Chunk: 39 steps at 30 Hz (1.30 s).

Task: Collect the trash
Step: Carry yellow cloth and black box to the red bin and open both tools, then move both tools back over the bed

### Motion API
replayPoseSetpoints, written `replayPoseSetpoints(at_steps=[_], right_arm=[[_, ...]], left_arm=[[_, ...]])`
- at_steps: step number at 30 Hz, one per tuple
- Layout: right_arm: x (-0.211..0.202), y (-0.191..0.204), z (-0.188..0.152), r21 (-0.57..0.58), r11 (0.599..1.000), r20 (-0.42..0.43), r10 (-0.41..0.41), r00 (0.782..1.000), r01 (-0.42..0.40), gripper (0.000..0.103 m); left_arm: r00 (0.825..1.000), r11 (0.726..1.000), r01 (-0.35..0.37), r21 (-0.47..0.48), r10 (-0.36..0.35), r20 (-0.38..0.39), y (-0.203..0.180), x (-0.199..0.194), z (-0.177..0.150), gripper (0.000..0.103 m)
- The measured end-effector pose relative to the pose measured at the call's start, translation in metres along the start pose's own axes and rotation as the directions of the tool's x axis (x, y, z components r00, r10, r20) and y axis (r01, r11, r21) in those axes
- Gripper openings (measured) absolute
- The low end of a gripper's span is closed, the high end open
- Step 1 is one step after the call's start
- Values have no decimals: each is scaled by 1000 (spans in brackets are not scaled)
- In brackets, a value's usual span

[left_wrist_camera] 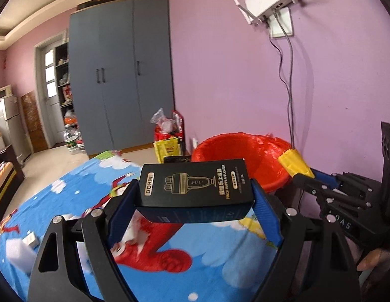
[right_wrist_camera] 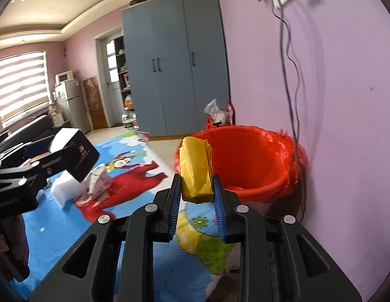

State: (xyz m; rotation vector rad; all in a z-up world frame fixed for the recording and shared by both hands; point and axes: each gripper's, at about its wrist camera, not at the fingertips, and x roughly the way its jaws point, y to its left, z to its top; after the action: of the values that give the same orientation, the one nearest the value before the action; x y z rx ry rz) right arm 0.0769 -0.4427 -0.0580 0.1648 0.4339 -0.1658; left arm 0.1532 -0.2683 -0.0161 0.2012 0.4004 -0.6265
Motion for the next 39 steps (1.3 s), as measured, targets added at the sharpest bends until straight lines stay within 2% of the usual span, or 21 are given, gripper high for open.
replayPoseSetpoints(at_steps=[7,12,19,20,22,23,27,32,39], right_arm=[[18,-32,6,21,997,5,-79,997,78,26],[40,-56,14,31,994,1,-109,994,109,26],[82,-81,28,11,993,5,-119,993,119,29],[89,-83,30,2,993,9,-115,993,115,31],[103,-86,33,-9,992,1,-124,992,124,49],[107,-87,33,-6,991,-1,-137,991,137,63],[100,-87,30,12,991,16,-137,990,137,64],[77,-80,15,29,992,5,-120,993,120,64],[53,-43,6,9,998,-18,-54,998,54,64]], left_arm=[[995,995,101,13,-101,-24,-15,49,20,83],[983,984,179,-3,-179,-51,-23,97,44,82],[973,976,217,-25,-218,-69,-31,158,75,84],[971,974,224,-33,-226,-79,-31,168,78,84],[968,971,231,-54,-236,-90,-33,182,84,88],[969,972,225,-67,-230,-89,-32,187,86,89],[974,972,207,-110,-216,-71,-18,186,87,94],[990,987,126,-102,-131,-45,7,153,72,98],[994,997,12,-80,-21,-109,31,92,26,98]])
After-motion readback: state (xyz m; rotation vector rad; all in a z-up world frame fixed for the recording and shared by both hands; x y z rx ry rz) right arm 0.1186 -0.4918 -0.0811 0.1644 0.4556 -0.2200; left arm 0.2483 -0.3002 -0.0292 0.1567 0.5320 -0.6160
